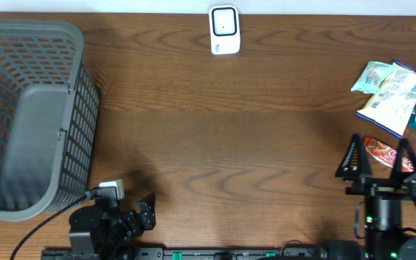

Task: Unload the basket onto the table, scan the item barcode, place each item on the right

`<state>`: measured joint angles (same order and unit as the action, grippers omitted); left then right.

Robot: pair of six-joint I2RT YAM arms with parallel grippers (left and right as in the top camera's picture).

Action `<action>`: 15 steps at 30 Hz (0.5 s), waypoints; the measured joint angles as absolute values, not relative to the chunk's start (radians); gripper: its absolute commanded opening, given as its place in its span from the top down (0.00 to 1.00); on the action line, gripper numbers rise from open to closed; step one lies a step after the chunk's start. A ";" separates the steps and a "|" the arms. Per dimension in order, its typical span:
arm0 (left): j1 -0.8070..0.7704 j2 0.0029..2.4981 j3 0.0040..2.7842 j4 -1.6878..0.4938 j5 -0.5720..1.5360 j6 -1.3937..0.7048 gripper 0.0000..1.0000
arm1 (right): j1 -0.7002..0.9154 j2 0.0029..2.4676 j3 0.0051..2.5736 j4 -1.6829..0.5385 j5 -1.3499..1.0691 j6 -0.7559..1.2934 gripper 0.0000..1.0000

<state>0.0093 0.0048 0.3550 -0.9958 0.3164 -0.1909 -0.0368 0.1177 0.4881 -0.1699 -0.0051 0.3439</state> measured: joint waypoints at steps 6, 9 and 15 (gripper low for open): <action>0.009 0.005 0.355 -0.996 0.316 -0.191 0.02 | -0.037 0.016 0.280 -0.025 -0.005 0.344 0.01; 0.009 0.005 0.355 -0.996 0.316 -0.191 0.02 | -0.037 0.014 0.215 0.024 0.000 0.344 0.01; 0.009 0.005 0.355 -0.996 0.316 -0.191 0.02 | -0.037 0.014 0.108 0.045 0.033 0.344 0.01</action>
